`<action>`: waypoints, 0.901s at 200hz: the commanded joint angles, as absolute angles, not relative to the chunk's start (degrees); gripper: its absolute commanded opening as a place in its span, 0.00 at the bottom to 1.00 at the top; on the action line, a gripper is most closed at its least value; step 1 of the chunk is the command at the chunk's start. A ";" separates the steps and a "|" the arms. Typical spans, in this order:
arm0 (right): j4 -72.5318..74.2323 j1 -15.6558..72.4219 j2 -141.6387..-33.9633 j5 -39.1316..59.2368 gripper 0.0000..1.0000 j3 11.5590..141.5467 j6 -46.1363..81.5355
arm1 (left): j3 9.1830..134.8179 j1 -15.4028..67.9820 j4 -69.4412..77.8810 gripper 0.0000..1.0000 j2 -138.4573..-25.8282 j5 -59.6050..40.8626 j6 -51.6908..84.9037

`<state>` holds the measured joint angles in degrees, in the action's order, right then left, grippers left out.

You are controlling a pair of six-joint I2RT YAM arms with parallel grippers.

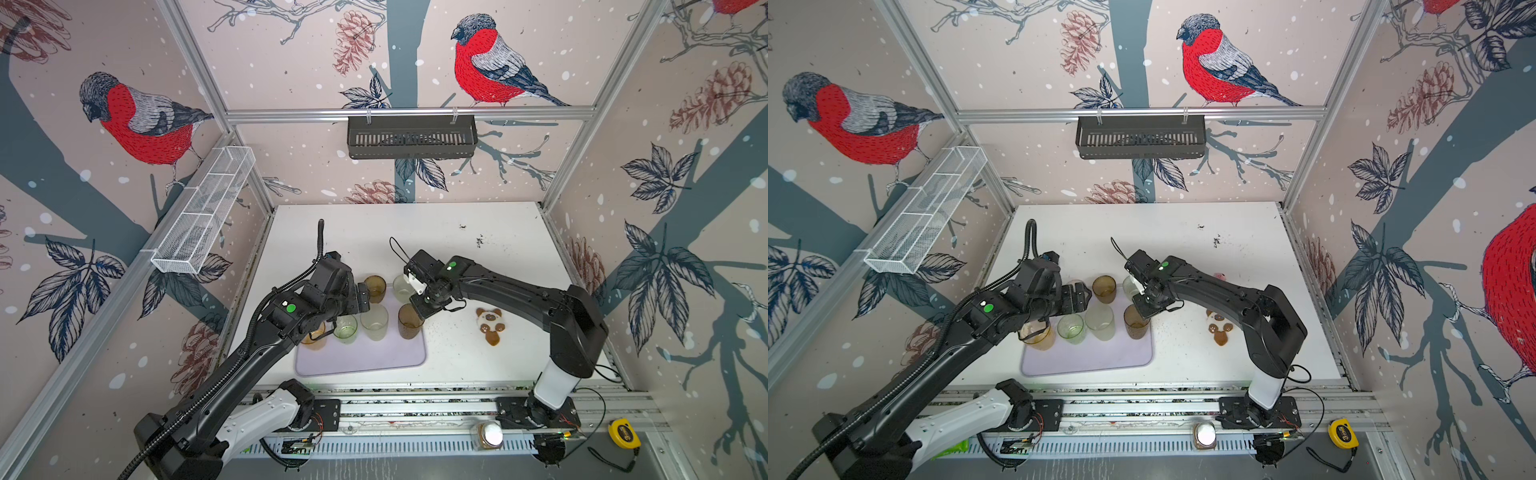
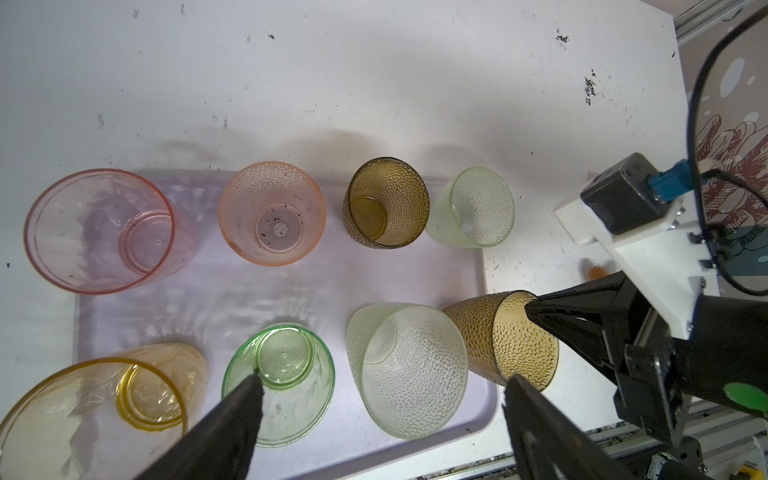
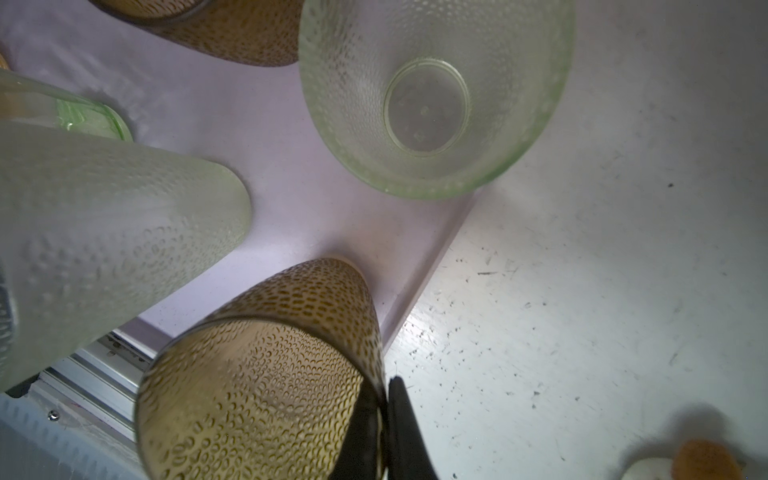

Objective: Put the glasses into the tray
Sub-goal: 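Lower the tall amber glass onto the tray corner beside the pale green glass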

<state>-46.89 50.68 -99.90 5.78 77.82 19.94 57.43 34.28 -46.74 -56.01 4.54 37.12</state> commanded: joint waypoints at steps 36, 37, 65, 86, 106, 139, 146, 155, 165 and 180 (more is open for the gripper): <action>-46.40 50.98 -100.20 5.80 0.07 77.86 20.39 | 57.48 34.27 -46.67 0.91 -55.99 5.45 37.35; -46.41 50.98 -100.20 5.76 0.07 77.86 20.44 | 57.48 34.28 -46.67 0.91 -55.99 5.45 37.35; -46.27 50.98 -100.29 5.88 0.07 77.81 20.35 | 57.48 34.27 -46.65 0.91 -56.07 5.46 37.35; -46.18 51.06 -100.30 5.93 0.09 77.74 20.33 | 57.48 34.25 -46.76 0.91 -56.07 5.45 37.44; -46.10 51.06 -100.40 5.97 0.10 77.74 20.32 | 57.47 34.23 -46.93 0.91 -55.99 5.43 37.51; -45.94 51.06 -100.48 6.15 0.11 77.52 20.30 | 57.48 34.24 -46.88 0.91 -56.21 5.36 37.49; -45.97 51.02 -100.46 6.15 0.11 77.52 20.30 | 57.48 34.27 -46.85 0.91 -56.25 5.36 37.36; -45.90 51.04 -100.48 6.15 0.11 77.67 20.26 | 57.48 34.28 -46.85 0.91 -56.34 5.43 37.36; -45.94 51.06 -100.54 6.15 0.11 77.61 20.22 | 57.48 34.27 -46.87 0.91 -56.43 5.36 37.34; -45.97 51.05 -100.55 6.15 0.12 77.70 20.19 | 57.56 34.26 -46.77 0.91 -56.51 5.45 37.26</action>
